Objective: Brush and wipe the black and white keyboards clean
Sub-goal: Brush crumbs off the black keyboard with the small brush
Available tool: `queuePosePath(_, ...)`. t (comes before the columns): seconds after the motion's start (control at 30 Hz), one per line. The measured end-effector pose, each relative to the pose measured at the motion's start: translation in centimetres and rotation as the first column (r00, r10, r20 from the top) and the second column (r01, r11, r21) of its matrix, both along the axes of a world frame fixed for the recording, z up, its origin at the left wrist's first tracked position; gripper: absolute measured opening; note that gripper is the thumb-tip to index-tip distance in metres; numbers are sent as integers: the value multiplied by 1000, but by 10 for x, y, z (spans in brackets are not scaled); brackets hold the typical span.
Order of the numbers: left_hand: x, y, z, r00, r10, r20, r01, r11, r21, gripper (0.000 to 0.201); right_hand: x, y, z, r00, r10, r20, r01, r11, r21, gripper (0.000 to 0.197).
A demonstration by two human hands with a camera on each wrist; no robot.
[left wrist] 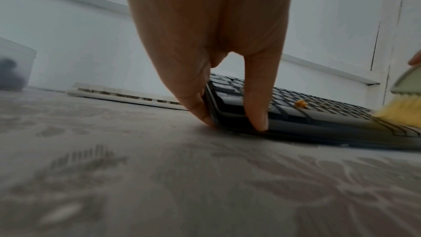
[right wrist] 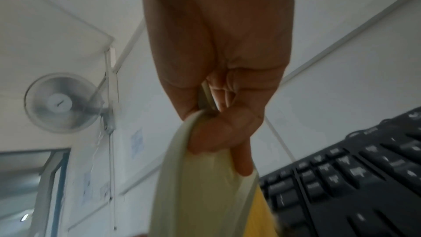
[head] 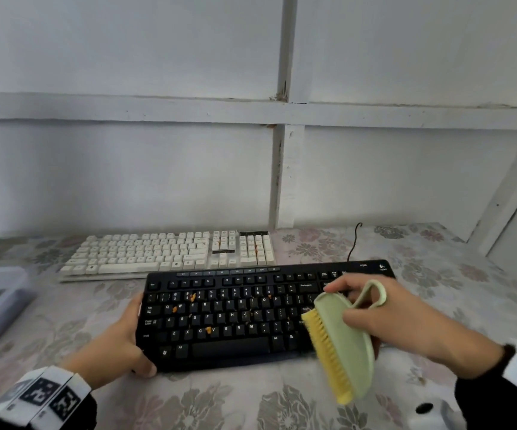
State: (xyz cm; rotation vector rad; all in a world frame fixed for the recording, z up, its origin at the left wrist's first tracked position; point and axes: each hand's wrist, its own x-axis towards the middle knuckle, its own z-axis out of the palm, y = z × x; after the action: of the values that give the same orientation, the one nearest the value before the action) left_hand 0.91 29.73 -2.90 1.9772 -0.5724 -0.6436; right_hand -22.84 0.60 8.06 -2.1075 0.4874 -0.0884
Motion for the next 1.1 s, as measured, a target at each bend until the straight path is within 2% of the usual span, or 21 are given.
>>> queuePosePath(0.13,-1,0,2,1000,-1,2,1,1000,15,115,19,-15,18,977,-92,193,101,994,-33,36)
queuePosePath(0.2,-2,0,4,1000,-11,6,11,1000,29,118,32,-15,20,971,-90,221,100,995,-31,36)
queuePosePath(0.33,-5,0,7,1000,-25,19,24,999,41,115,39,-10,12,981,-88,173,90,996,-4,36)
queuePosePath(0.5,-1,1,1,999,-21,39,19,997,68,118,14,0,-7,999,-16,38,19,997,-81,36)
queuePosePath(0.57,-1,2,0,999,-26,41,22,997,80,119,6,2,-8,1000,14,-17,-15,999,-44,37)
queuePosePath(0.63,-2,2,2,998,-29,47,25,995,93,116,5,1,-2,1000,6,-4,-6,1000,-29,37)
queuePosePath(0.83,-6,1,8,998,-48,35,45,995,93,113,39,-8,17,977,-125,175,129,992,-11,38)
queuePosePath(0.97,-5,2,5,997,-55,49,51,995,83,113,46,-5,15,978,-141,152,144,990,-9,35)
queuePosePath(1.1,-3,2,3,998,-50,48,46,995,85,114,23,4,-3,993,-88,79,92,994,-51,35)
